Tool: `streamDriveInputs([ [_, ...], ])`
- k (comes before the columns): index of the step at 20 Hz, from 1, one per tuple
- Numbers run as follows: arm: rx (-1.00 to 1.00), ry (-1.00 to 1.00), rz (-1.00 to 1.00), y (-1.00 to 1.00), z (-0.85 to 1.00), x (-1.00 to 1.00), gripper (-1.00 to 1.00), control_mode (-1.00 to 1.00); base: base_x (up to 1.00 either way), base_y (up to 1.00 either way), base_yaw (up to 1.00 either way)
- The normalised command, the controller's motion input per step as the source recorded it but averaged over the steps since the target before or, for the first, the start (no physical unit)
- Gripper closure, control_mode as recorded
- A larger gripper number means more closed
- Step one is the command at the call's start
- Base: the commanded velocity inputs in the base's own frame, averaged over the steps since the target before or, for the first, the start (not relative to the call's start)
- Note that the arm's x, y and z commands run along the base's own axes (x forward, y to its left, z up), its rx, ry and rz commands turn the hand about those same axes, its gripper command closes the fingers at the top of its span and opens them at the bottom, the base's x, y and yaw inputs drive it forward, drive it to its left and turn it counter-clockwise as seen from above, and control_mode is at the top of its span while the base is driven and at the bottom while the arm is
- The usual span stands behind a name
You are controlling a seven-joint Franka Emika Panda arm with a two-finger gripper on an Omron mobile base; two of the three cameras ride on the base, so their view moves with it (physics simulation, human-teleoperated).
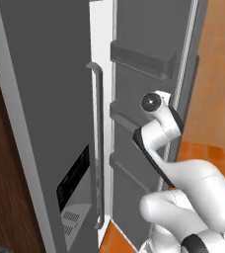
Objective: Take the strawberry from the fridge and place it on top of the pancake, located on the dining counter.
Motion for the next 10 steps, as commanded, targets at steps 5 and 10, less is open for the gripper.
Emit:
streamDriveInputs([
  [5, 0.03, -0.17, -0.08, -0.66, 0.0, 0.19, -1.0, -1.0, 0.0, 0.0, 0.0],
  [10, 0.08, -0.03, -0.12, -0.45, 0.12, 0.48, -1.0, -1.0, 0.0, 0.0, 0.0],
])
